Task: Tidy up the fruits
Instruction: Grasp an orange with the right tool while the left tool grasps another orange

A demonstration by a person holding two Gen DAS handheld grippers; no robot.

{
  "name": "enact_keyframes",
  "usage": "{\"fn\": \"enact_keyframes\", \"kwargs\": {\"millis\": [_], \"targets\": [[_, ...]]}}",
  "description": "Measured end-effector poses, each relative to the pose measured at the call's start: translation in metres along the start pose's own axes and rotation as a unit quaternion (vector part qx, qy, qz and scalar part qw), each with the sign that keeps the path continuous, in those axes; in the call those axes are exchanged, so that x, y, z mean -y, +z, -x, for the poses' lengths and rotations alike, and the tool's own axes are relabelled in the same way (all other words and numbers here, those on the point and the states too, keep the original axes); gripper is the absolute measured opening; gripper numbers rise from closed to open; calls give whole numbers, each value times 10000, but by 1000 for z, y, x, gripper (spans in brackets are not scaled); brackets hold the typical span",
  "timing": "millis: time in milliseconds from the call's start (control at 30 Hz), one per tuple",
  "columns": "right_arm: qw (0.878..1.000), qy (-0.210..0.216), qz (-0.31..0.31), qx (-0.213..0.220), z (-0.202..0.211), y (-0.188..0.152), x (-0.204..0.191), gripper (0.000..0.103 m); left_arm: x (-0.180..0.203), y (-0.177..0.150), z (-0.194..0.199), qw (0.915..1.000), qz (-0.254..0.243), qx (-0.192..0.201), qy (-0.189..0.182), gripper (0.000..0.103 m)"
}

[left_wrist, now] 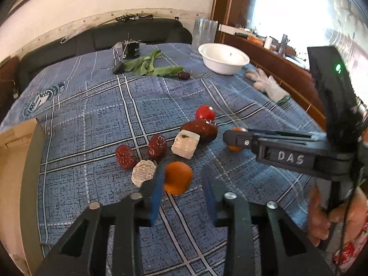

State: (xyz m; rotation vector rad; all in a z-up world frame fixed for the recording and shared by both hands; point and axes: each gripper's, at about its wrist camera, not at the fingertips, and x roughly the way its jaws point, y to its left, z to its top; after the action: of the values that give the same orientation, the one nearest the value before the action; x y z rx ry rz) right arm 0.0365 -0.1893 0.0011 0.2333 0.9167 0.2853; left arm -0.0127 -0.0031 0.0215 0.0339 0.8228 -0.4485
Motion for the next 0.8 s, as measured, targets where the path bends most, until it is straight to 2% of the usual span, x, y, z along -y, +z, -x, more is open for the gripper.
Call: {"fn": "enact_keyframes", "kwargs": {"millis": [67, 133, 233, 333, 367, 433, 567, 800], "targets": [[10000, -28, 42, 6, 0, 0, -1, 35, -4, -1, 0, 9999, 100, 9, -79, 28], [10000, -39, 59, 8, 0, -1, -1, 35, -5, -1, -4, 9999, 112, 1, 39, 30], [10000, -24, 43, 6, 0, -1, -1, 37, -4, 1, -6, 9999, 99, 46, -33, 40], [10000, 11, 15, -22, -2, -1, -1, 37, 3, 1, -9, 9999, -90, 20, 92, 40], [10000, 10, 23, -29, -3, -2, -2, 37, 5, 0, -9, 9998, -138, 13, 157, 39], [10000, -34, 47, -6, -3, -2, -4, 35, 6, -1, -6, 9994, -186, 53, 271, 20], [9999, -85, 63, 80, 1, -3, -6, 35, -2, -3, -2, 9998, -7, 110, 192, 20], [9996, -49, 79, 282, 11, -3, -7, 35, 1, -6, 3, 9998, -16, 168, 107, 20]]}}
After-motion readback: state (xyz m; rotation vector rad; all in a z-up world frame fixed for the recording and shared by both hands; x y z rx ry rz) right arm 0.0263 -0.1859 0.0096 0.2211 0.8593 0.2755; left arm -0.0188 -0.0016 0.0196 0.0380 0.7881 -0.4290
